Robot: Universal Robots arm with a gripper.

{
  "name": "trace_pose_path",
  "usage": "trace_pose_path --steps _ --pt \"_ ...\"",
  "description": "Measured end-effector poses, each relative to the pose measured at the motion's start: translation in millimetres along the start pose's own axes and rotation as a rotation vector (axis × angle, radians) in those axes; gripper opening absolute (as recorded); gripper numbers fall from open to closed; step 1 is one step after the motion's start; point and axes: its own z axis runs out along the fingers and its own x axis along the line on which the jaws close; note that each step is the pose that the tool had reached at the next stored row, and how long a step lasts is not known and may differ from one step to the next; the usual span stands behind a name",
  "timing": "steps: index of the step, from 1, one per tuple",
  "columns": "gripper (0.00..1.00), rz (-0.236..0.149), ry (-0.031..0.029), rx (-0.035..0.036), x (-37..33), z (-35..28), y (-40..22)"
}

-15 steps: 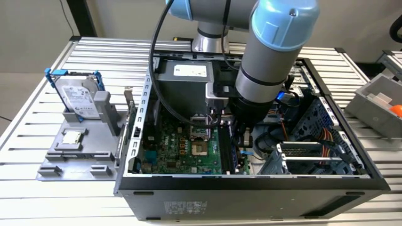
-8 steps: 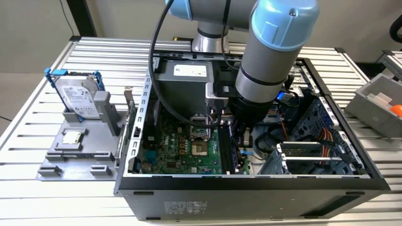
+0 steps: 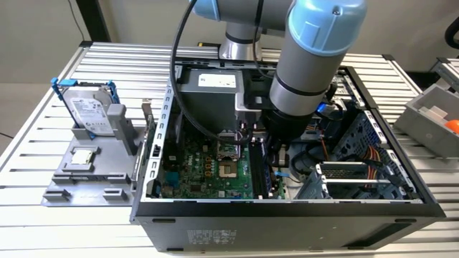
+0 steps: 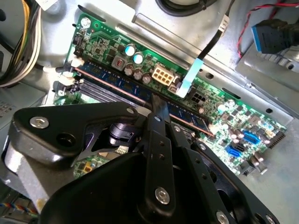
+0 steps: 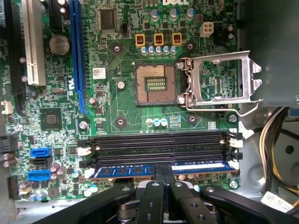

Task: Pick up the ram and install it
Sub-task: 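Press down the ram until it locks into place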

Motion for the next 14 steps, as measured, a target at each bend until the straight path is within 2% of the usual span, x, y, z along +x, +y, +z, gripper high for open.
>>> trace_pose_path --steps 7,14 --pt "0.00 -0.001 0.0006 -0.0002 -0.2 -9.3 0.0" --pt "0.00 -0.001 0.0005 -0.0002 -0.2 -10.6 0.1"
